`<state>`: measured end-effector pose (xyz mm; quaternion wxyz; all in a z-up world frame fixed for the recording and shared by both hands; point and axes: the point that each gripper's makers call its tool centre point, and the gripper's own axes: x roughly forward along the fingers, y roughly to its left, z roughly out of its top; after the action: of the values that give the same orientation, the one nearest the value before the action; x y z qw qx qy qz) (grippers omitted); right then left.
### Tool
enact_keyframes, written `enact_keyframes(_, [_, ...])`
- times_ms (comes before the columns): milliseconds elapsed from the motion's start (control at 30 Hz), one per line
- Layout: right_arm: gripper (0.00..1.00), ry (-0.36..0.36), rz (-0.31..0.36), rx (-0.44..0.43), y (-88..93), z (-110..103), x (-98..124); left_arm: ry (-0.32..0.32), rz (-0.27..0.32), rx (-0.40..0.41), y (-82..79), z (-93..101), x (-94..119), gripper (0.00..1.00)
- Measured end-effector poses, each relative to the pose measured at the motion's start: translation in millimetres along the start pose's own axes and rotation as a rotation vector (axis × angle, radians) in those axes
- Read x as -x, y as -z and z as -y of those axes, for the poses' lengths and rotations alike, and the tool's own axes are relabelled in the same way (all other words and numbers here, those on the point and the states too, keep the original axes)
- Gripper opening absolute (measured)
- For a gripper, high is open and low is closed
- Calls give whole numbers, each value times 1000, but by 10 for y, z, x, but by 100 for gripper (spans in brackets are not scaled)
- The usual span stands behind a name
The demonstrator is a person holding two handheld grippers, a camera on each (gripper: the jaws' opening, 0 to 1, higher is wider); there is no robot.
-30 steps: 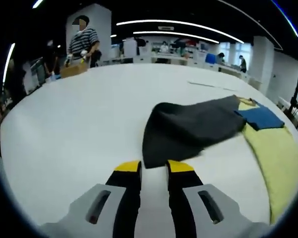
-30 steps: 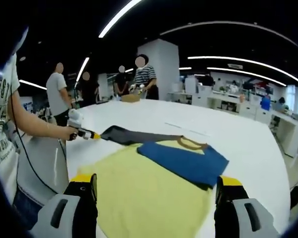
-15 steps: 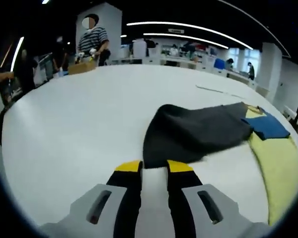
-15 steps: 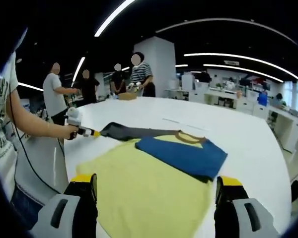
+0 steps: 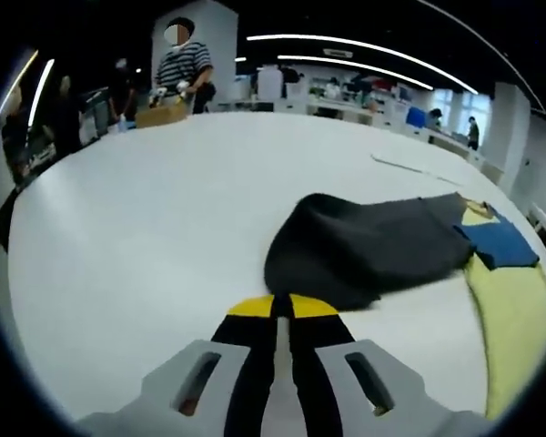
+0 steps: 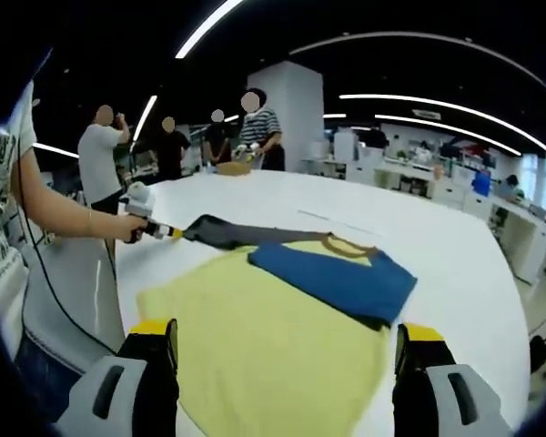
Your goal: Fold the garment on the visible template until the final outline fits inside the template.
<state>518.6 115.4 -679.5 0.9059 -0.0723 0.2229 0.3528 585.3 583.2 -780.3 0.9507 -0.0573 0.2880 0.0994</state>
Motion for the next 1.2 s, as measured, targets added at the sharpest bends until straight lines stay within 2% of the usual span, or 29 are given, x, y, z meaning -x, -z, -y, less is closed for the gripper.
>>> enact_keyframes(200, [99, 6, 2, -7, 15, -1, 7, 19, -24, -8, -16, -19, 24, 1])
enact_keyframes(333, [99, 0, 8, -5, -11, -22, 0, 38, -1, -19, -104, -61, 103, 1])
enact_keyframes(467, [99, -8, 17, -6, -36, -45, -11, 42, 14, -80, -207, -120, 186, 1])
enact_keyframes(733, [99, -17, 21, -12, -47, -90, -9, 51, 39, -133, -395, -207, 326, 1])
enact_keyframes(1000, [99, -14, 32, -30, -58, -92, 4, 35, 7, -173, -420, -338, 289, 1])
enact_keyframes(1200, [99, -8, 18, -27, -21, -86, 15, 11, 15, -206, -483, -437, 200, 1])
